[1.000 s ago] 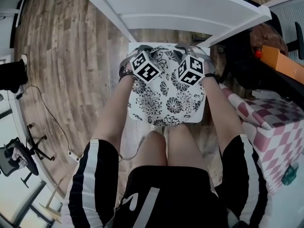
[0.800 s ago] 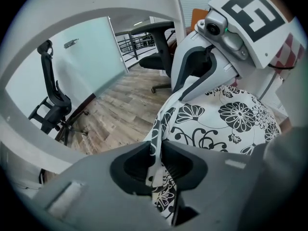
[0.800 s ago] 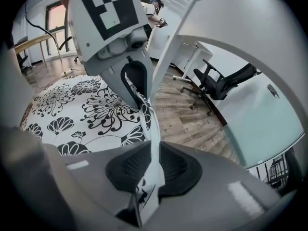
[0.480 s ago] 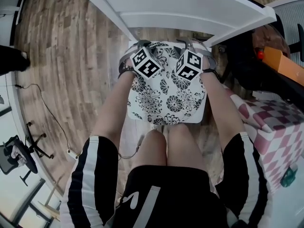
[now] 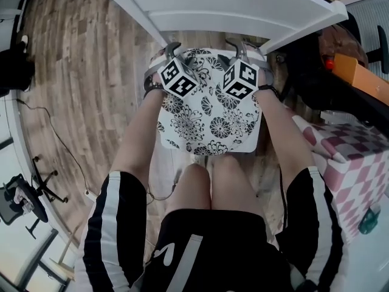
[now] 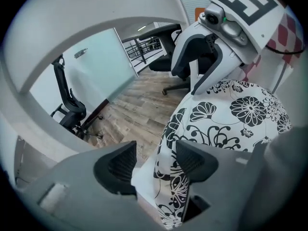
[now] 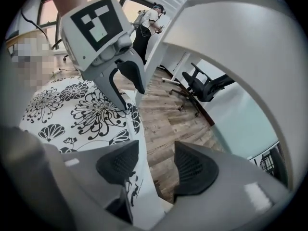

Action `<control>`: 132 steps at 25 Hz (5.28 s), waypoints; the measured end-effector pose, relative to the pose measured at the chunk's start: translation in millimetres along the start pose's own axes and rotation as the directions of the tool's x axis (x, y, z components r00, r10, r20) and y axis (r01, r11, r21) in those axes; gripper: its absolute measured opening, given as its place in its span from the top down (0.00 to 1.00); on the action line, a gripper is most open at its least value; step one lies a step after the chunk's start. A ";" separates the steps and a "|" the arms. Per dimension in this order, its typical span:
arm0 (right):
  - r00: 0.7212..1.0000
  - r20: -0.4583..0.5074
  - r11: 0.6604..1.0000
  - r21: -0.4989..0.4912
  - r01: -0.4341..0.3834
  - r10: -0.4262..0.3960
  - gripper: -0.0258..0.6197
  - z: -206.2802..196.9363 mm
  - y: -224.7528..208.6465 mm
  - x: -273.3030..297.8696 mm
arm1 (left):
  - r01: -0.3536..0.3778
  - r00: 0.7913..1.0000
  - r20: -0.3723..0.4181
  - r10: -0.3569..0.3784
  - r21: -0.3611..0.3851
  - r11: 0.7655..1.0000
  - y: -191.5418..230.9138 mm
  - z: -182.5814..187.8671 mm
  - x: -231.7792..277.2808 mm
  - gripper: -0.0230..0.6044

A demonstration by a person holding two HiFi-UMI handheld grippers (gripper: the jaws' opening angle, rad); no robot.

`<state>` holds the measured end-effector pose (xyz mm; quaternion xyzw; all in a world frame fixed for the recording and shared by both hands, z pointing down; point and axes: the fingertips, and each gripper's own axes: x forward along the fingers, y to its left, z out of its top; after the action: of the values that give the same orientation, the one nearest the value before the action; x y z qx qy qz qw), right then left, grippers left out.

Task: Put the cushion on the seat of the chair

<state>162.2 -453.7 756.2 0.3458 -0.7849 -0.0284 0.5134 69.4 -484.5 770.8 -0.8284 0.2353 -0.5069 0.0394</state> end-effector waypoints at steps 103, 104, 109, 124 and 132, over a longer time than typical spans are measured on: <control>0.707 0.538 0.821 0.561 0.106 -0.459 0.96 227.1 20.3 -480.3 | -0.029 0.684 0.577 0.447 -0.591 0.806 -2.9 105.3 -525.1 0.96; 0.700 0.540 0.818 0.565 0.110 -0.467 0.96 228.9 19.1 -482.7 | -0.033 0.686 0.571 0.451 -0.595 0.803 -2.2 103.9 -525.2 0.96; 0.692 0.533 0.799 0.592 0.107 -0.488 0.96 237.4 14.7 -487.4 | -0.029 0.664 0.586 0.465 -0.601 0.799 2.3 101.0 -528.2 0.96; 0.696 0.548 0.817 0.568 0.097 -0.464 0.96 230.1 24.8 -489.5 | -0.043 0.674 0.585 0.451 -0.579 0.814 -7.7 95.6 -532.2 0.96; 0.701 0.539 0.811 0.576 0.097 -0.467 0.96 225.9 32.6 -491.5 | -0.040 0.672 0.584 0.455 -0.585 0.810 -12.6 91.0 -534.6 0.96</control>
<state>73.8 -218.0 276.4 0.5556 -0.8271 -0.0229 0.0821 -48.8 -259.4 291.7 -0.8924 0.4464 -0.0580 -0.0311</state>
